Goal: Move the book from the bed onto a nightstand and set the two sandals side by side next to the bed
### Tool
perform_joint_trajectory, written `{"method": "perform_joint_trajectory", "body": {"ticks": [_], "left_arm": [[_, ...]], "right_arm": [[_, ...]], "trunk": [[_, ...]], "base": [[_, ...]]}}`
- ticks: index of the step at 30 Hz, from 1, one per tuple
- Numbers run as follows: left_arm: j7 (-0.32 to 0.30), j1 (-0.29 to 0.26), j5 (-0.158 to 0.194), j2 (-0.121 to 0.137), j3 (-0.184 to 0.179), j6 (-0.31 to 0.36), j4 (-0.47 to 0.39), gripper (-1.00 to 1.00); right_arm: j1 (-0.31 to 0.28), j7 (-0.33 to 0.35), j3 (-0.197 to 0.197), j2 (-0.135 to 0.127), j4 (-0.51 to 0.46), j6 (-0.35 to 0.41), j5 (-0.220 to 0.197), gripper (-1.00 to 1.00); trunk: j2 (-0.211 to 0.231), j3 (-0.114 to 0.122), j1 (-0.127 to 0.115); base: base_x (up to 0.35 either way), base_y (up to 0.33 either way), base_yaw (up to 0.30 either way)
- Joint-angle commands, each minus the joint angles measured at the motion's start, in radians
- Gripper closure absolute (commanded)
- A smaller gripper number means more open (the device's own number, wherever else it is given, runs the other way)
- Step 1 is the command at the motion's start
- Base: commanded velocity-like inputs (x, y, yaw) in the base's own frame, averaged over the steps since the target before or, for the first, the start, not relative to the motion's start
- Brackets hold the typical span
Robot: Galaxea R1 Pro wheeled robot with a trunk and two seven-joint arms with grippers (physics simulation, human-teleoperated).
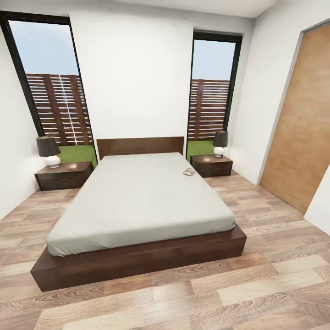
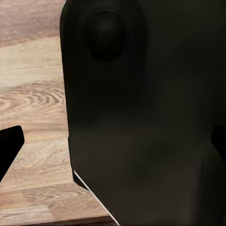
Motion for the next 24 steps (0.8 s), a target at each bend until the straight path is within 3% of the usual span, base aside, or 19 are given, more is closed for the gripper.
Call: {"method": "perform_joint_trajectory", "body": {"ticks": [1,24], "left_arm": [[0.0,0.0,0.0,0.0,0.0,0.0,0.0,-1.0],[-0.002,0.002,0.002,-0.005,0.003,0.002,-0.051,-1.0]], "right_arm": [[0.0,0.0,0.0,0.0,0.0,0.0,0.0,-1.0],[0.016,0.008,-0.003,-0.002,-0.001,0.006,-0.003,-1.0]], "trunk": [[0.0,0.0,0.0],[0.0,0.0,0.0]], "base": [[0.0,0.0,0.0],[0.0,0.0,0.018]]}}
